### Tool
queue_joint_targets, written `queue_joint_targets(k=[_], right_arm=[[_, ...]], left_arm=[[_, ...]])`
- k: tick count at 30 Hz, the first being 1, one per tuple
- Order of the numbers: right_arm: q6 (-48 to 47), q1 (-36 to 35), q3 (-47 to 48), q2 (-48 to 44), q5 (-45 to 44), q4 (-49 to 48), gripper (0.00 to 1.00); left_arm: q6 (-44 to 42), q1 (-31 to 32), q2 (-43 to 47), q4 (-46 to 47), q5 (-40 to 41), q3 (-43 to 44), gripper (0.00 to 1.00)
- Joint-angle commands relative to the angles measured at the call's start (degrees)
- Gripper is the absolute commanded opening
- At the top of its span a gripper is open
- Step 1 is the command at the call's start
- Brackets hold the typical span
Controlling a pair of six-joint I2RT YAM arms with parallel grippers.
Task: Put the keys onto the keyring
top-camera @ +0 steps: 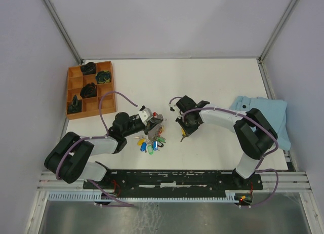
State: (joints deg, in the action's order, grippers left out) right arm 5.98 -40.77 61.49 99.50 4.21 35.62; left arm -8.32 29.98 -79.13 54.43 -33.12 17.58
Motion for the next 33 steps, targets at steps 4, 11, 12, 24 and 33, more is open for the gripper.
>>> queue_joint_targets(k=[4,11,12,24,33], right_arm=[[0.5,-0.2,0.0,-0.9,-1.1,-1.3,0.16],[0.4,-0.1,0.2,-1.1,-1.7,-1.4,0.01],[0.3,-0.2,0.0,-1.5,-1.9,-1.3,0.01],[-11.4,-0.2,-1.8,-14.9,-0.2,-3.5,0.01],[-21.0,-0.3,-10.4,-24.1,9.4,-19.2,0.01]], left_arm=[[0.5,-0.2,1.4,2.0,-0.4,0.6,0.03],[0.5,-0.2,1.4,1.9,-0.4,0.6,0.03],[0.5,-0.2,1.5,1.9,-0.4,0.6,0.03],[1.0,-0.2,2.3,2.8,-0.8,0.2,0.03],[0.9,-0.2,2.2,5.2,-4.1,-0.6,0.03]])
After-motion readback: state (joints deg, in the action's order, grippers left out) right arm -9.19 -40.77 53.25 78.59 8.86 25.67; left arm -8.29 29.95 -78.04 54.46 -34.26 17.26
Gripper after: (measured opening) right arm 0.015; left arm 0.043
